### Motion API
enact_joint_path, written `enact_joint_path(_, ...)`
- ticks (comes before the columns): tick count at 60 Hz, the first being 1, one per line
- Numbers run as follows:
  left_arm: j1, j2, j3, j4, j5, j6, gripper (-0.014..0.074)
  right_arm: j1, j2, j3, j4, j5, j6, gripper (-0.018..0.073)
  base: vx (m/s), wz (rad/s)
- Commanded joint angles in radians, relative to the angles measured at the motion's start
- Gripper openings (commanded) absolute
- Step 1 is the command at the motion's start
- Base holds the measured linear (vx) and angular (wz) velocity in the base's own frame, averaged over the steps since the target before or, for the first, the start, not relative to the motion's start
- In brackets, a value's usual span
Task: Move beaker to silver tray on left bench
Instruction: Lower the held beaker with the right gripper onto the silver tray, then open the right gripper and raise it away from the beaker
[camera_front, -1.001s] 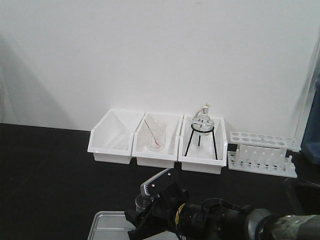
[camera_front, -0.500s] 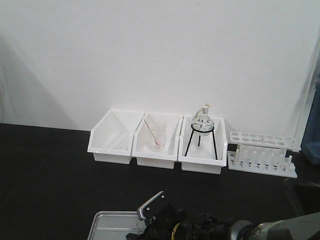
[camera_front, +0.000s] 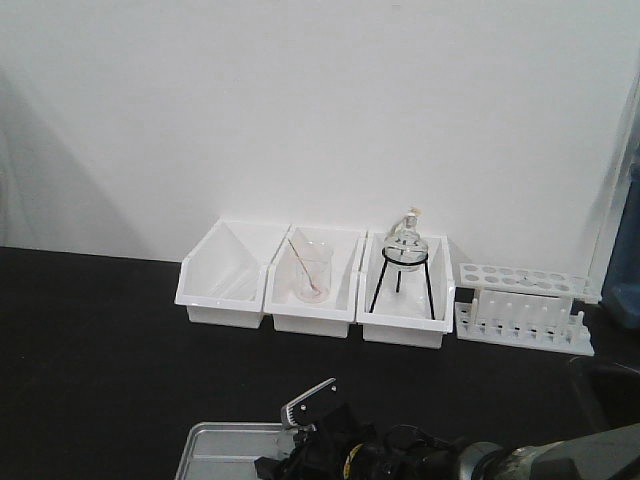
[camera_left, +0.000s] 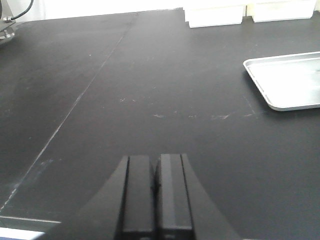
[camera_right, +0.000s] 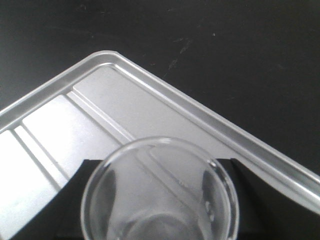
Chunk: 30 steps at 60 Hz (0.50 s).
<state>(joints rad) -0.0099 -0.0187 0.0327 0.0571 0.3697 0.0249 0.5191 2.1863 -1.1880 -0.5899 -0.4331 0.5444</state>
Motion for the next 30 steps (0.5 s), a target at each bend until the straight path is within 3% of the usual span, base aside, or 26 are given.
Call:
enact_joint_path(1,-0.005,-0.007,0.020,-0.003,-0.076,-0.002,0.0001,-0.002,-0.057,-0.025,0.015,-0.057,-0.009,0.0449,0.00,0.00)
enact_joint_path(13,-0.005,-0.007,0.020,-0.003,-0.076,-0.002,0.0001,-0.002,-0.057,-0.025,0.015,-0.057,-0.009,0.0608,0.00,0.00)
enact_joint_path(30,-0.005,-0.007,0.020,-0.003,-0.076,-0.002,0.0001,-0.002,-0.089,-0.025,0.015,-0.058,-0.023,0.0594,0.00,0.00)
